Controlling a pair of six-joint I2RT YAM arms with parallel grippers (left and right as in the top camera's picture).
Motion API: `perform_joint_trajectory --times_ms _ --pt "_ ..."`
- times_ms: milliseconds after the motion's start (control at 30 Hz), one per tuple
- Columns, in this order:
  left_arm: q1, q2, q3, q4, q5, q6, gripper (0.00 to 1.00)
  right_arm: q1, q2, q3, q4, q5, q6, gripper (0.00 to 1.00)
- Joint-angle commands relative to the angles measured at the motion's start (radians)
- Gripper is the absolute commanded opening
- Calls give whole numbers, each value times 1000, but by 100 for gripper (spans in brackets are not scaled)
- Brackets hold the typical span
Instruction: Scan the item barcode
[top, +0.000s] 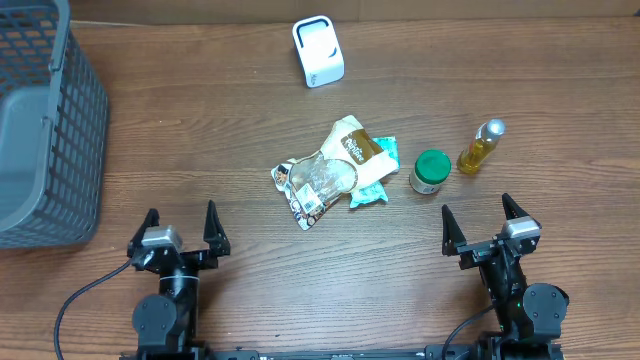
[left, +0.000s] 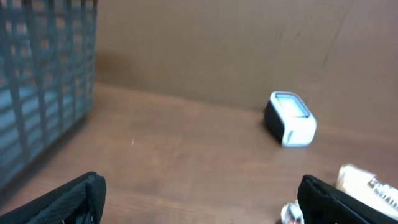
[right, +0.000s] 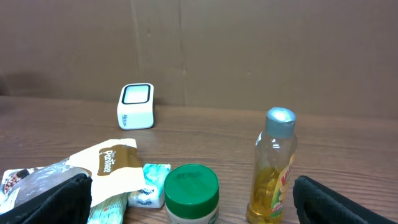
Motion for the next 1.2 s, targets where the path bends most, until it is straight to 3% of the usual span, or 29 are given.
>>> perform_joint_trajectory --times_ms 0,367,1167 --pt "0 -10 -4 -53 -45 3 99 -4 -9 -11 6 7 6 100" --pt "0 -10 -4 -51 -44 130 100 -4 -9 -11 6 7 6 100" --pt "1 -10 -4 -51 -30 129 100 -4 -9 -11 6 7 6 100"
